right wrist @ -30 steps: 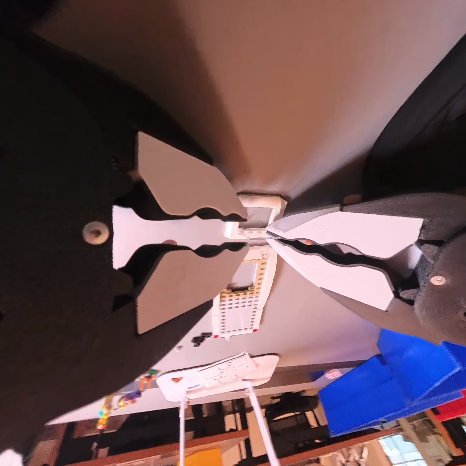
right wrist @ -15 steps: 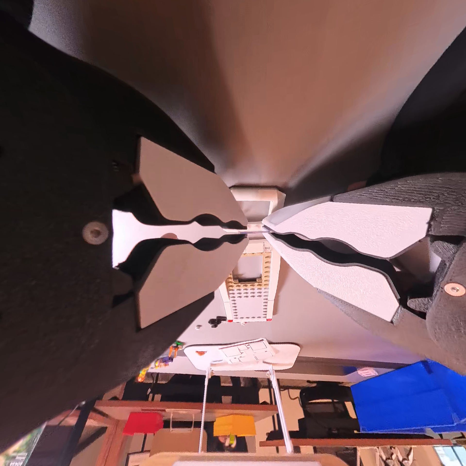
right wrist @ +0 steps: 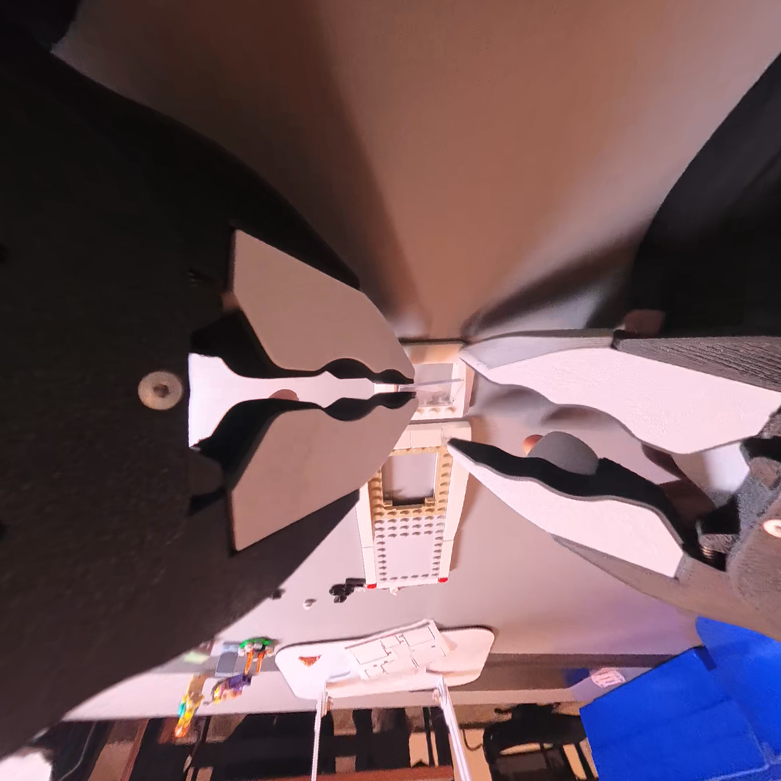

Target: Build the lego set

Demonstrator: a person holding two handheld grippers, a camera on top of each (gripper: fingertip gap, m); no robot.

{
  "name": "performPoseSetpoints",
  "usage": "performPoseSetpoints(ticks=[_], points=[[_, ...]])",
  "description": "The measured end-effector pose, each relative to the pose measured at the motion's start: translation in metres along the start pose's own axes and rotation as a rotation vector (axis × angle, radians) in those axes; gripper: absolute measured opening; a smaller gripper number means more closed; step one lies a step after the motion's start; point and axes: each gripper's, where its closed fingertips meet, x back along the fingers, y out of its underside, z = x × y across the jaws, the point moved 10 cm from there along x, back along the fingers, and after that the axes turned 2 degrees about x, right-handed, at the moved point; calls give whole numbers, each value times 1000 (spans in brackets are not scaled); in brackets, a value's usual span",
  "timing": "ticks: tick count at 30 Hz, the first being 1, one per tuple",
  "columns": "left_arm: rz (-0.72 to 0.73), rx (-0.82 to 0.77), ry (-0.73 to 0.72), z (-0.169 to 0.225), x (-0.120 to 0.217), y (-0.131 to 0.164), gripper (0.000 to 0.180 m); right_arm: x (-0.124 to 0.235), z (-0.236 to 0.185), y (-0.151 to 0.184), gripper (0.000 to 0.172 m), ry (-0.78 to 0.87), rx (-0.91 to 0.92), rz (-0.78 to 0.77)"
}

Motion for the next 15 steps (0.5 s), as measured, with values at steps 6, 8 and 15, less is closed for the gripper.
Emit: performPoseSetpoints(ticks=[6, 8, 15], points=[[-60, 28, 95, -4, -7, -1, 42, 0, 9, 4, 3, -77, -78, 9], [-76, 4, 92, -5, -8, -2, 41, -1, 12, 2, 4, -107, -75, -16], [-76, -8, 93, -4, -9, -2, 41, -3, 12, -4, 6, -117, 13, -86]])
